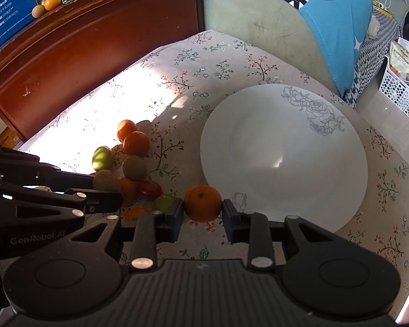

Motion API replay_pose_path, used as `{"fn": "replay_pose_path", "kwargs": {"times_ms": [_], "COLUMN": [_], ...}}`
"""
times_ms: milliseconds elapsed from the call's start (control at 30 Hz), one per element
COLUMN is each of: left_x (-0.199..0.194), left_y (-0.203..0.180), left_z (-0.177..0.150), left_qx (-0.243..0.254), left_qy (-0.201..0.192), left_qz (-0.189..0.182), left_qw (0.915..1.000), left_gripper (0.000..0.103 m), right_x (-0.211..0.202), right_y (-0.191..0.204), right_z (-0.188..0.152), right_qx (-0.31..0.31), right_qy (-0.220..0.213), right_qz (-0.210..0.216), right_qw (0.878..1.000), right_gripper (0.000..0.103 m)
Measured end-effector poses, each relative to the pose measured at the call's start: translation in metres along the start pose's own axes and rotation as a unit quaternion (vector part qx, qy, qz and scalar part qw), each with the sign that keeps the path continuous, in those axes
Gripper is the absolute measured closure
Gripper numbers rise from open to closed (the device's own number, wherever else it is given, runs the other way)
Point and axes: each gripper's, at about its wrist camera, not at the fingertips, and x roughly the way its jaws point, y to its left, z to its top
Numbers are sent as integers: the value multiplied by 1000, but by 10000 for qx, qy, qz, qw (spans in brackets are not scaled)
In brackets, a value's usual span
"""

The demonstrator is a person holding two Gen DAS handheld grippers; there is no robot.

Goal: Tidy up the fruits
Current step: 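Carry both fruits onto the white plate and open both grippers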

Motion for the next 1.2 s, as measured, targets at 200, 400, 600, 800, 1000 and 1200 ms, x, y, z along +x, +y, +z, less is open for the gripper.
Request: {"fn": "replay_pose_path", "kwargs": {"times_ms": [200,400,600,800,1000,1200], "left_x": [13,23,36,47,53,47], "left_y": [-3,-15,-26,-37,-47,-53], "left_z": [18,36,51,60,66,66], "left_qx": [-131,-97,-107,-33,-12,73], "left_qy": [57,23,14,-6,-43,-171], "left_qz": [-115,-273,-377,-476,-579,-439], "left_qw": [9998,9996,9992,9989,9983,9989], "left_gripper": [79,79,79,78,77,51], "right_x": [2,1,4,7,5,-3], "right_y": [-16,-38,-59,-73,-84,-90], "right_z": [8,13,14,11,8,9], "right_qx": [339,765,1228,1582,1893,2047], "right_qy": [-45,-80,-6,68,10,-109], "right_qz": [-92,-256,-483,-676,-783,-804], "right_qw": [9994,9967,9913,9851,9788,9754], "right_gripper": [73,73,73,72,70,67]}}
